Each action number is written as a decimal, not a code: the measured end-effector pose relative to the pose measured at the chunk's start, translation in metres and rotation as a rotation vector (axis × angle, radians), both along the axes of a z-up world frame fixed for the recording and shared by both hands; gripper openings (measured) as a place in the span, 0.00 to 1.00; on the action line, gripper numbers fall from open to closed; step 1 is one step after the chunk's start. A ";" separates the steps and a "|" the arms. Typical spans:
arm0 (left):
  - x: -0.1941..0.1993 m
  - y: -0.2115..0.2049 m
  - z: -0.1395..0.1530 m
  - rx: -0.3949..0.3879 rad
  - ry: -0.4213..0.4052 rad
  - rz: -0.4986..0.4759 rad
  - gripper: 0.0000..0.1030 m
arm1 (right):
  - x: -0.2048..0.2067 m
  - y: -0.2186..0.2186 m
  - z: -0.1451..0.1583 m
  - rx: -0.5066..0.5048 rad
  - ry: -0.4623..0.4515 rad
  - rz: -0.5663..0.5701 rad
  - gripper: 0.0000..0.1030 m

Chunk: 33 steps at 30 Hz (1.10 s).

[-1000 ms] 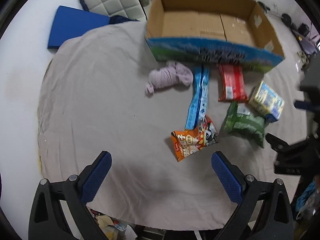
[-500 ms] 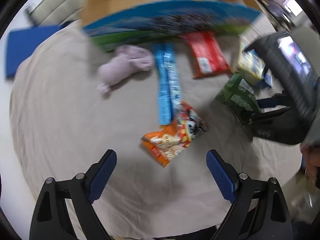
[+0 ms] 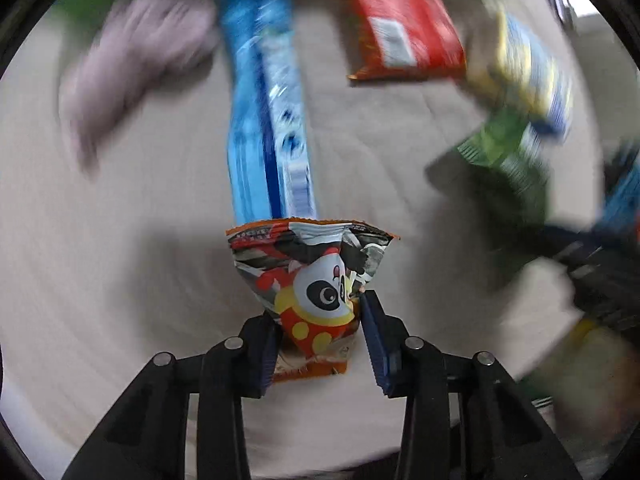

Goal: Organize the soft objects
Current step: 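Grasp the orange panda bag with the left tool while the right tool grasps the green bag, then lift the orange bag with the left tool while the right tool carries the green bag to the box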

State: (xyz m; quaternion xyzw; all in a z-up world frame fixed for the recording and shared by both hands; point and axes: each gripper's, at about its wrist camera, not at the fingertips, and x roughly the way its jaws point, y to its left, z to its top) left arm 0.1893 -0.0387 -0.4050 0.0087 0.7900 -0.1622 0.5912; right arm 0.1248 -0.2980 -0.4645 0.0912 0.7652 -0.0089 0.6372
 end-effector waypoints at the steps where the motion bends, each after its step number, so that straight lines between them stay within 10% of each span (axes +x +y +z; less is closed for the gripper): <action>1: 0.000 0.011 -0.002 -0.030 0.029 0.087 0.34 | -0.003 0.000 0.001 0.013 0.005 -0.010 0.32; 7: -0.009 0.052 -0.017 -0.117 0.106 0.376 0.39 | -0.003 0.010 -0.008 0.082 0.024 0.009 0.34; 17: -0.013 0.010 -0.003 0.012 -0.057 0.201 0.35 | 0.003 0.033 -0.037 0.043 -0.002 0.049 0.38; 33: -0.034 -0.045 0.065 0.057 -0.197 0.172 0.15 | -0.024 0.038 0.025 0.093 -0.045 0.065 0.15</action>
